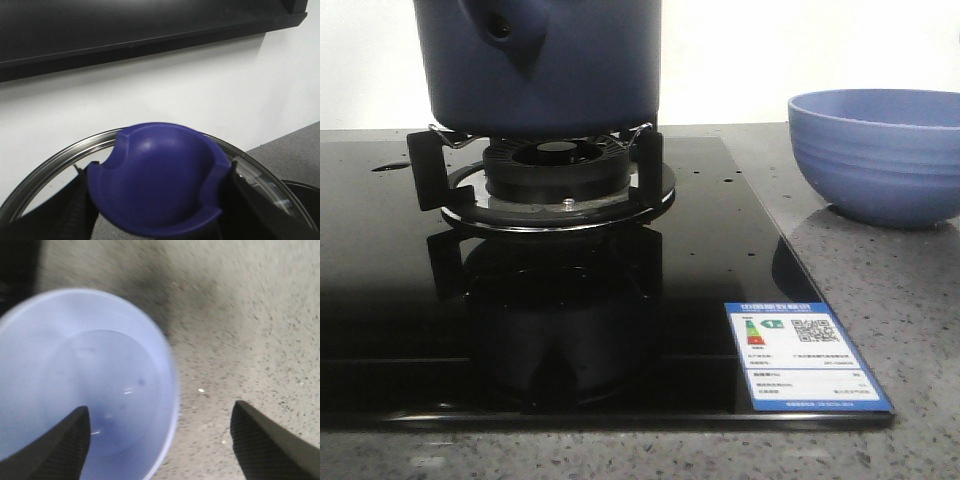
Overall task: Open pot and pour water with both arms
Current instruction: 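Grasp the rim of the blue bowl with the right gripper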
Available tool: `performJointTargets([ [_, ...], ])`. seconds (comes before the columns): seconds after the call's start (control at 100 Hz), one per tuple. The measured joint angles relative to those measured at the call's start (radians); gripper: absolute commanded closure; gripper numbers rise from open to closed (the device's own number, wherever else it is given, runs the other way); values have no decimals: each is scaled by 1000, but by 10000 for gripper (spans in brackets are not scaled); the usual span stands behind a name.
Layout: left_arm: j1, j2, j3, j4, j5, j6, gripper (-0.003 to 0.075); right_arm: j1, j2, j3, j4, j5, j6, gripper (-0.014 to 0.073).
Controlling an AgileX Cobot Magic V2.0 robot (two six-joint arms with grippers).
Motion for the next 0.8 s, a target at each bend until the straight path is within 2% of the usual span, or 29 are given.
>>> performJointTargets([
  [0.12, 0, -4, 0, 3, 13, 0, 391, 0, 86, -2, -14, 24, 2, 78],
  [0.19, 0, -4, 0, 4, 19, 0, 391, 0, 122, -2, -16, 31, 2, 151],
  [0.24, 0, -4, 0, 4, 19, 0, 391, 0, 141, -2, -16, 31, 2, 246],
  [0.4, 0, -4, 0, 4, 19, 0, 391, 0, 154, -4, -16, 31, 2, 635],
  [0.42, 0, -4, 0, 4, 19, 0, 391, 0, 154, -4, -16, 31, 2, 661],
  [0.65, 0, -4, 0, 8, 21, 0, 391, 0, 154, -15, -10, 38, 2, 657],
  [0.8, 0, -4, 0, 29, 23, -2, 391, 0, 158, -86, 14, 87, 2, 655],
])
